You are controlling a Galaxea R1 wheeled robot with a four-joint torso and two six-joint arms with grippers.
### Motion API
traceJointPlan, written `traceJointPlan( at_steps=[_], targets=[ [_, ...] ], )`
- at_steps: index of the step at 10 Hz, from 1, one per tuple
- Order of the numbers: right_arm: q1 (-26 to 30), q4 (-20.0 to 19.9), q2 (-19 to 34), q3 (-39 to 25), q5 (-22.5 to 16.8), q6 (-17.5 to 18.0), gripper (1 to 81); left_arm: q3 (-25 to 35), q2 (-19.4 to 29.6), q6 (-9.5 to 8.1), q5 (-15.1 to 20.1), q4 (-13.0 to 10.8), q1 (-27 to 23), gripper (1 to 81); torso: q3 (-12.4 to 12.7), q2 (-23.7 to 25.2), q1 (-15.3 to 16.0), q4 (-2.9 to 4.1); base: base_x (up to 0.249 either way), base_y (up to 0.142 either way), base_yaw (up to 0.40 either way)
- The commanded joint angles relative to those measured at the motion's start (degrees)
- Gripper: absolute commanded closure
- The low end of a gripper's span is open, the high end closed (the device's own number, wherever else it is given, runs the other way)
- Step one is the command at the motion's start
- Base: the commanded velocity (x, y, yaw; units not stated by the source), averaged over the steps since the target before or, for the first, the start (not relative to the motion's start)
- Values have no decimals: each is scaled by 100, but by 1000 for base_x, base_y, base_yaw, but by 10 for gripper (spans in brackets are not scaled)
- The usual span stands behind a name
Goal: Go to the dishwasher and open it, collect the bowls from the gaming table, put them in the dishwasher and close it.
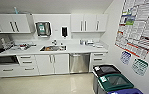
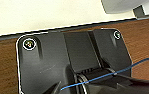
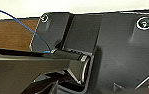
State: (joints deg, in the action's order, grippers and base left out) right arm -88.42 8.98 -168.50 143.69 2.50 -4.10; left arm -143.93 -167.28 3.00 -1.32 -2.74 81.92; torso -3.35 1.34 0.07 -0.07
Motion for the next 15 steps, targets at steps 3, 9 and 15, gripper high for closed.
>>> traceJointPlan(
  at_steps=[3,9,15],
  targets=[
    [241,68,7,-35,-294,-39,10,58,36,8,281,19,-321,10,0,0,0,0,85,0,0],
    [241,60,7,-9,-294,-39,10,49,54,8,281,28,-321,10,0,0,0,0,86,0,0],
    [249,51,15,-9,-294,-39,10,49,54,8,281,28,-321,10,0,2,0,0,86,0,0]
  ],
)
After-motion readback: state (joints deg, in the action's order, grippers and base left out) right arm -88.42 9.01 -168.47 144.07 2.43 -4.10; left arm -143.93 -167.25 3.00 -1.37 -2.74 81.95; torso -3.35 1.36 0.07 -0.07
